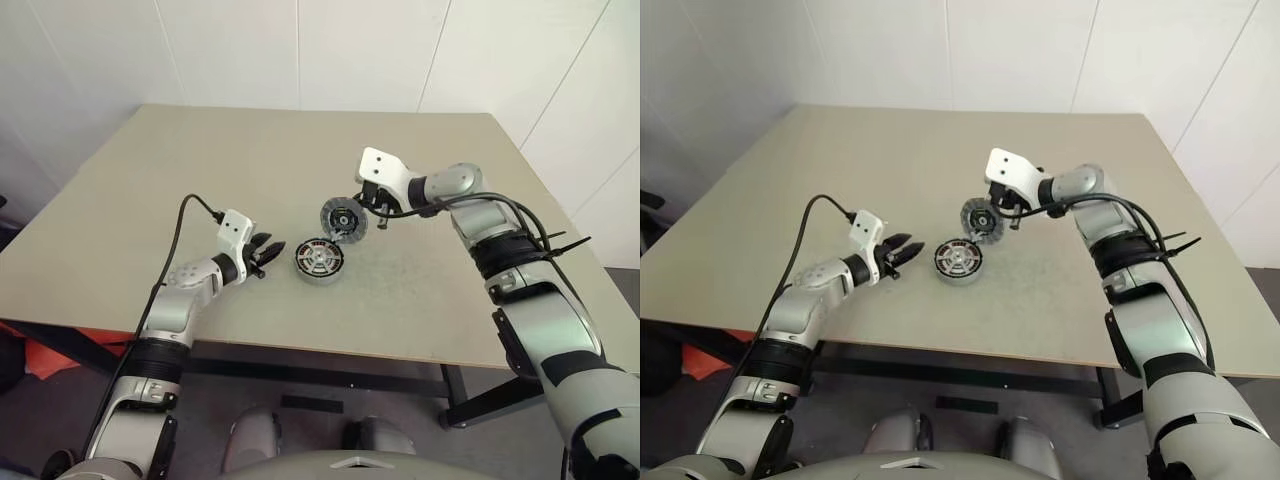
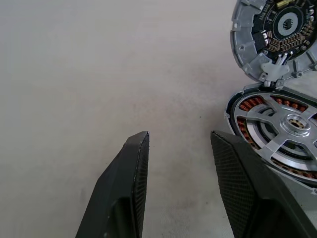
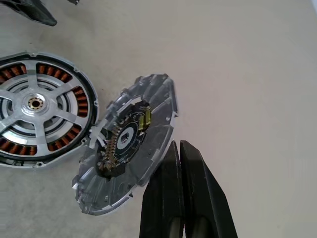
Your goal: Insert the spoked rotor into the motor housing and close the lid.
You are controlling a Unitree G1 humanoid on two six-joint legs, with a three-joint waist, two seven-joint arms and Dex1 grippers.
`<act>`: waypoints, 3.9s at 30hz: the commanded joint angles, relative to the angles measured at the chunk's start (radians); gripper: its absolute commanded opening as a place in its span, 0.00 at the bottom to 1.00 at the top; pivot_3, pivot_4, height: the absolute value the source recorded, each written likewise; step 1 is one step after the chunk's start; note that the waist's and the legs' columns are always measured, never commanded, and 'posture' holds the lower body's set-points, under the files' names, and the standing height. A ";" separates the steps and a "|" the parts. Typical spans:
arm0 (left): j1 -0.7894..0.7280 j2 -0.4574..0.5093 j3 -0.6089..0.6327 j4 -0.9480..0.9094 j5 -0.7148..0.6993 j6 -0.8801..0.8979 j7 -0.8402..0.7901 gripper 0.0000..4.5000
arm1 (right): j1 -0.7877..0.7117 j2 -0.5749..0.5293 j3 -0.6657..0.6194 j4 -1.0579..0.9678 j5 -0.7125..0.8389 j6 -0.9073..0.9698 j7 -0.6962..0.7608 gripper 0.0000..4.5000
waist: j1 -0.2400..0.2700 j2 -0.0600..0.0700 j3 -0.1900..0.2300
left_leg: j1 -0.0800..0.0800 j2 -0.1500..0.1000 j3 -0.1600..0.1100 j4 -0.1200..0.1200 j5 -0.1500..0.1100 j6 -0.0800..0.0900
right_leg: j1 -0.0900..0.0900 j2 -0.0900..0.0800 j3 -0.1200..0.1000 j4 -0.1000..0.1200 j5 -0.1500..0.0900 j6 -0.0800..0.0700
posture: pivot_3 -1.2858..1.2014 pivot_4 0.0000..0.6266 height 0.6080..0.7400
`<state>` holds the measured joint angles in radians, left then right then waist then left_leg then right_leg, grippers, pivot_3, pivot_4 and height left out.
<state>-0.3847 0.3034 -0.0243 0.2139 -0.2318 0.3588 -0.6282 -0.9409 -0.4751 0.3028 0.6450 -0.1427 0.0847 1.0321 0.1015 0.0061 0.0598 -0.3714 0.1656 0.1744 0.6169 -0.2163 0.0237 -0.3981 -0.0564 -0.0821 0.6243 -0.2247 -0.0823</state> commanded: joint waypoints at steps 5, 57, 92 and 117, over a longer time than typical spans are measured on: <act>-0.029 0.011 0.021 -0.032 -0.017 -0.004 -0.001 0.46 | 0.056 0.013 -0.028 -0.193 0.034 0.102 -0.005 0.01 | -0.001 0.000 0.000 | 0.000 0.000 0.000 0.000 0.000 -0.001 | 0.000 0.000 0.000 0.000 0.000 0.000 | 0.52 0.00 1.00; -0.118 0.053 0.064 0.050 -0.020 -0.015 -0.002 0.46 | 0.281 0.242 -0.157 -0.358 0.293 0.408 -0.206 0.01 | -0.003 0.000 0.000 | 0.021 0.000 0.000 -0.005 0.001 -0.009 | 0.020 0.000 0.000 -0.005 -0.003 0.006 | 0.52 0.00 1.00; -0.112 0.073 0.077 0.037 -0.050 -0.006 -0.036 0.46 | 0.345 0.196 -0.091 -0.207 0.229 0.045 -0.103 0.99 | -0.004 0.000 0.000 | 0.019 -0.001 0.000 -0.008 -0.001 -0.006 | 0.017 0.000 0.000 -0.008 -0.001 0.002 | 0.52 0.00 1.00; -0.113 0.074 0.076 0.044 -0.037 -0.012 -0.018 0.46 | 0.382 0.203 -0.080 -0.220 0.214 0.061 -0.094 0.65 | -0.005 0.000 0.000 | 0.020 -0.001 0.001 -0.014 -0.001 -0.006 | 0.018 0.000 0.000 -0.014 -0.001 0.002 | 0.52 0.00 1.00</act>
<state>-0.4793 0.3679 0.0383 0.2800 -0.2674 0.3583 -0.6466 -0.5466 -0.2696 0.2197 0.4083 0.0785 0.1492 0.9456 0.0960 0.0059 0.0600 -0.3509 0.1648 0.1752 0.6027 -0.2170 0.0176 -0.3799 -0.0559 -0.0821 0.6107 -0.2257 -0.0804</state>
